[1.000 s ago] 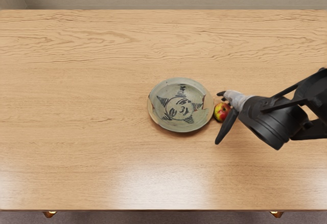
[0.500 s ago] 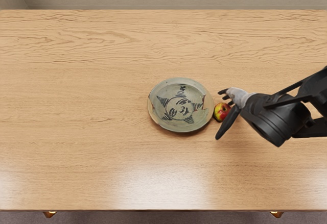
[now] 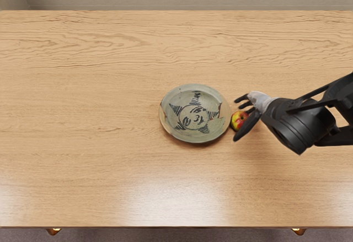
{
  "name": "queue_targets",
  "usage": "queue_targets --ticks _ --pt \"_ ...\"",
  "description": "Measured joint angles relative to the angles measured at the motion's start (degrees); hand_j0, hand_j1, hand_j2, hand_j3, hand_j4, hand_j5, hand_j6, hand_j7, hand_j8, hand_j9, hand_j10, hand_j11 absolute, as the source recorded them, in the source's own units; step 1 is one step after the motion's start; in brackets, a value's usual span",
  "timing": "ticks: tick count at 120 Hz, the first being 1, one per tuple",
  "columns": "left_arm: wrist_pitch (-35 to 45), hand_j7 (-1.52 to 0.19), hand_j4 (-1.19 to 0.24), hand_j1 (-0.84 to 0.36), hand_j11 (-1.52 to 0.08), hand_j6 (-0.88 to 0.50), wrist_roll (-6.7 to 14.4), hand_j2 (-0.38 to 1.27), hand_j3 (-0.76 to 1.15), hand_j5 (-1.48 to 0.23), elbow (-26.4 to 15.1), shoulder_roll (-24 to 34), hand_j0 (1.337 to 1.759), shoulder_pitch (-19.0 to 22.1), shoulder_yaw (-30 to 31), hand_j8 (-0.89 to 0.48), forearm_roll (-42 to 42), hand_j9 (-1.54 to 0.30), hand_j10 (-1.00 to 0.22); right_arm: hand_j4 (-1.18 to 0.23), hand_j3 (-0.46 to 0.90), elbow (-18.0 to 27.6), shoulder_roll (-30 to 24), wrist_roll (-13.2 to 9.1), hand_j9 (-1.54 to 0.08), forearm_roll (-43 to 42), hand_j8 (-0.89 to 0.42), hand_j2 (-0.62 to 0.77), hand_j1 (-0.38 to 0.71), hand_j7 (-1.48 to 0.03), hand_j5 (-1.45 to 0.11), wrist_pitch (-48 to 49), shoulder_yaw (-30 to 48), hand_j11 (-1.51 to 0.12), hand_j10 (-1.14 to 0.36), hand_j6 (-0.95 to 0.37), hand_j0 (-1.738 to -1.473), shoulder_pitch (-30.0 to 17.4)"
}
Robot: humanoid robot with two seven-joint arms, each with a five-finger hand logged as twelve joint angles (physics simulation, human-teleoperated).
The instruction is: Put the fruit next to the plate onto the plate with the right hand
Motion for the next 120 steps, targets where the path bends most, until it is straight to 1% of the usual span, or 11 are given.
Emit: queue_targets --ticks 58,107,112,120 --pt "0.00 -0.32 -0.24 0.06 -0.32 -0.24 0.00 0.05 0.00 -0.32 0.00 0.00 1.658 0.00 -0.02 -0.24 0.00 -0.32 -0.24 -0.28 0.00 -1.94 -0.09 0.30 -0.37 1.83 -0.28 -0.06 -0.01 -0.37 -0.37 0.00 0.91 -0.37 -0.28 -0.28 -1.658 -1.46" --pt "0.00 -0.32 -0.24 0.06 -0.32 -0.24 0.00 0.05 0.00 -0.32 0.00 0.00 1.658 0.00 0.02 -0.24 0.00 -0.32 -0.24 -0.44 0.00 -4.79 -0.18 0.29 -0.58 2.74 -0.44 -0.09 0.18 -0.58 -0.58 0.00 1.00 -0.58 -0.44 -0.44 -1.658 -2.92" --pt "0.00 -0.32 -0.24 0.06 -0.32 -0.24 0.00 0.05 0.00 -0.32 0.00 0.00 1.658 0.00 0.00 -0.24 0.01 -0.32 -0.24 -0.45 0.00 -5.18 -0.16 0.30 -0.60 2.75 -0.45 -0.06 0.20 -0.59 -0.60 0.02 1.01 -0.60 -0.45 -0.46 -1.658 -3.25" --pt "0.00 -0.32 -0.24 0.06 -0.32 -0.24 0.00 0.05 0.00 -0.32 0.00 0.00 1.658 0.00 0.00 -0.24 0.01 -0.32 -0.24 -0.46 0.00 -5.78 -0.04 0.42 -0.64 2.73 -0.45 0.03 0.27 -0.61 -0.64 0.10 1.04 -0.64 -0.45 -0.47 -1.658 -3.72"
